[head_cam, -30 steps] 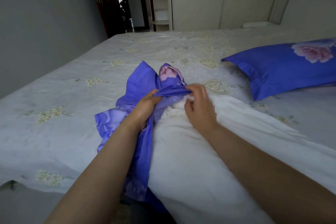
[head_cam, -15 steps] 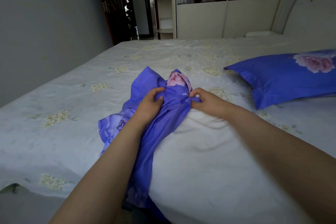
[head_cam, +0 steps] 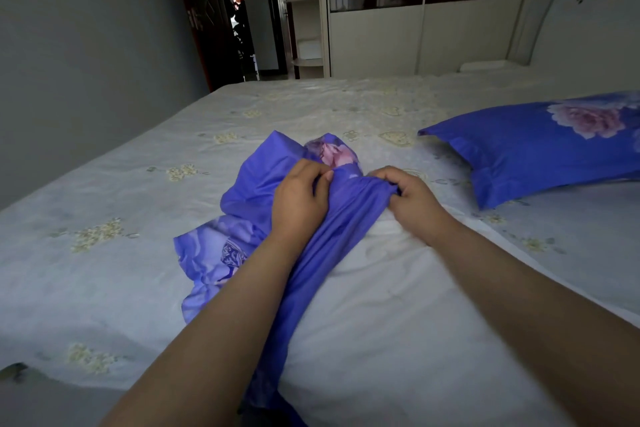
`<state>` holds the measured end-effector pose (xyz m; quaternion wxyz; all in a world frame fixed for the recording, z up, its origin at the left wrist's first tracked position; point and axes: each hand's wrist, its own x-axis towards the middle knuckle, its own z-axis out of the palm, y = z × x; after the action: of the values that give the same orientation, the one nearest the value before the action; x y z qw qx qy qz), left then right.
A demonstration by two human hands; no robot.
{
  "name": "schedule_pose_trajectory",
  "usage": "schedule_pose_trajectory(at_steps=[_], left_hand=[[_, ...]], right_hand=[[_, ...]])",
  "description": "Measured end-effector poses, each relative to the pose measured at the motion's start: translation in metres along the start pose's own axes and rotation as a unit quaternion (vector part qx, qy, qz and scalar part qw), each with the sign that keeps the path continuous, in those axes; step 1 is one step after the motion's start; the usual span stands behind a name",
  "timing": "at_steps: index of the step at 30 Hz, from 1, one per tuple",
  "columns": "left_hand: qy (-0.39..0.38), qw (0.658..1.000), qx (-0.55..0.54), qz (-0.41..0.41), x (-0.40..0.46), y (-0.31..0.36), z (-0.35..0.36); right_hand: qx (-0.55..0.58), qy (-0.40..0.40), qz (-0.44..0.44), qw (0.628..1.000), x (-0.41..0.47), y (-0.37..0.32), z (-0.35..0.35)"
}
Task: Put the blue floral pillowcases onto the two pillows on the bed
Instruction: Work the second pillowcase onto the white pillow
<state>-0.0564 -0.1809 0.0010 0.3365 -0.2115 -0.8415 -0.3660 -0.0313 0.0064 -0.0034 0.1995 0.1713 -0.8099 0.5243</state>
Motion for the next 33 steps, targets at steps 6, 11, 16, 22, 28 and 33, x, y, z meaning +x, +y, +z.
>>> schedule_pose_trajectory(at_steps=[6,11,16,22,28,33], left_hand=[[0.031,0.998,-0.004,0.059,0.003,0.001,-0.013],[-0.092,0.993,-0.071,-0.033,0.016,0.004,-0.018],[-0.280,0.944,-0.004,-0.174,0.040,-0.015,-0.023],[-0.097,0.982,-0.021,-0.160,0.046,-0.007,-0.027],[0.063,0.950,-0.084,-0.294,0.077,-0.032,-0.057],[0.030,0.918,-0.028,-0.395,0.083,-0.063,-0.074]], right_hand=[[-0.064,-0.055,0.006,0.996,-0.002,-0.003,0.005],[-0.033,-0.078,0.068,0.994,-0.011,0.001,0.000],[-0.014,-0.127,0.064,0.990,-0.007,-0.013,-0.003],[-0.185,-0.068,0.091,0.976,0.019,-0.005,-0.014],[-0.432,-0.061,-0.008,0.900,0.019,-0.028,-0.043],[-0.561,-0.114,0.077,0.816,-0.020,-0.029,-0.104]])
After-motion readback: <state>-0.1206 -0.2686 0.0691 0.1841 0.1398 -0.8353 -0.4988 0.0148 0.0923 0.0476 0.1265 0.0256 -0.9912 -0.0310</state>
